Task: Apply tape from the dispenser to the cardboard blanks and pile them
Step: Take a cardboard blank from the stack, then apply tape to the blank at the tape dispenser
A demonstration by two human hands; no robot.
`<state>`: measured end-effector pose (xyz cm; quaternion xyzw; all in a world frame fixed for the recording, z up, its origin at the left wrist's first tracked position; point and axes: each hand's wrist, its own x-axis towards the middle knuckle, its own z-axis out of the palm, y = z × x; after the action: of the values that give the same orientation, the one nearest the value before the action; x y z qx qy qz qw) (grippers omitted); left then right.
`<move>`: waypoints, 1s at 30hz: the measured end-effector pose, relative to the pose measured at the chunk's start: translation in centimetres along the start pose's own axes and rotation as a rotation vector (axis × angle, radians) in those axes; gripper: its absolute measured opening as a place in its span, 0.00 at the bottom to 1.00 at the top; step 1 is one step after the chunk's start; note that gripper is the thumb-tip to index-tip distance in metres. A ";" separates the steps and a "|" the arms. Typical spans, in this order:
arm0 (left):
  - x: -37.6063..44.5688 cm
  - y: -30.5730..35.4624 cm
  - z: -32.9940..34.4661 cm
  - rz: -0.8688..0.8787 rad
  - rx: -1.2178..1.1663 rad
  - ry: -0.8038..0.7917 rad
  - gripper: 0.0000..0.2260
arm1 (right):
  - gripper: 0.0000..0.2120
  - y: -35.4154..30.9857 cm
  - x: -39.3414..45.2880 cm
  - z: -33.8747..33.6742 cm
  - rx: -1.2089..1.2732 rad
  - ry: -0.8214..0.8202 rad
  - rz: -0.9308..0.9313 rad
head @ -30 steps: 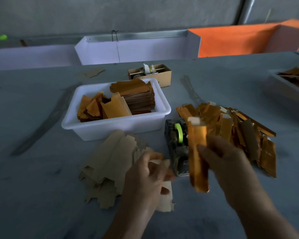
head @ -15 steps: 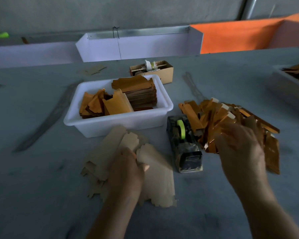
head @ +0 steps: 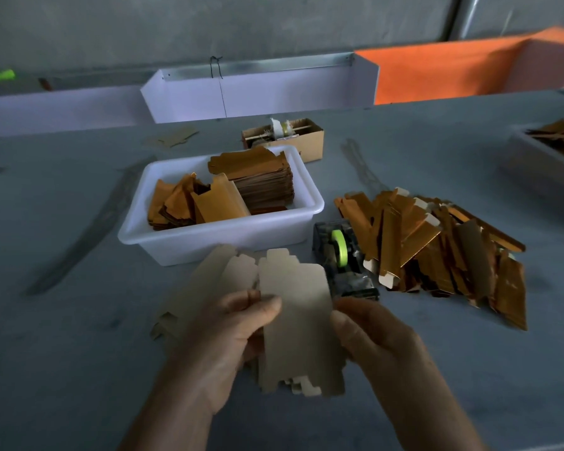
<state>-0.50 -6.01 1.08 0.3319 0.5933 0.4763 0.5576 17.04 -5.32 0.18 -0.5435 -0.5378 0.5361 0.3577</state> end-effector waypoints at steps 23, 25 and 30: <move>-1.3 -1.4 4.8 0.199 0.249 0.171 0.02 | 0.05 0.3 -0.9 0.4 -0.230 0.280 -0.322; -1.6 -1.2 5.1 0.194 0.237 0.156 0.05 | 0.12 0.2 -1.2 1.0 -0.151 0.223 -0.334; -2.1 -0.7 5.0 0.096 0.188 0.040 0.07 | 0.10 0.8 -1.1 1.5 0.027 0.183 -0.338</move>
<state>4.77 -7.18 1.55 0.4013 0.6300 0.4511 0.4885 15.88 -6.76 -0.65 -0.4872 -0.5795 0.4238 0.4972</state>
